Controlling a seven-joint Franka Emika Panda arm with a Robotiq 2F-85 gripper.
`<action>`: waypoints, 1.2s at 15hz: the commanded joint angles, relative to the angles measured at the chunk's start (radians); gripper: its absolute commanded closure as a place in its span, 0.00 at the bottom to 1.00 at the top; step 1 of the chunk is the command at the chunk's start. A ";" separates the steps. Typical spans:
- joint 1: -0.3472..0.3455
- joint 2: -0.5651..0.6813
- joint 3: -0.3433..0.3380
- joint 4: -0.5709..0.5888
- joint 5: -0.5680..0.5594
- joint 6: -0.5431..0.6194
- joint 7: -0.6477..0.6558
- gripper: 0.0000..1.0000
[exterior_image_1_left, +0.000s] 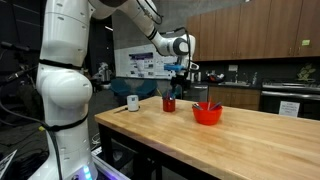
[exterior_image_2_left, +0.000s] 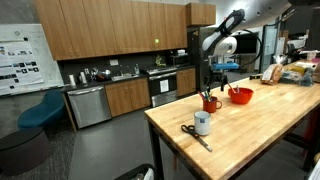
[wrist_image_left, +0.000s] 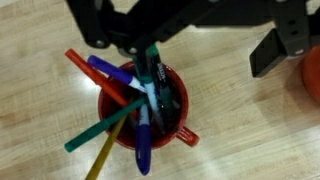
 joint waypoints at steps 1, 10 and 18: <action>0.000 -0.013 0.002 -0.002 0.004 -0.012 -0.009 0.00; 0.005 -0.040 0.005 -0.005 -0.017 -0.120 -0.041 0.00; 0.014 -0.079 0.018 -0.049 -0.014 -0.224 -0.102 0.00</action>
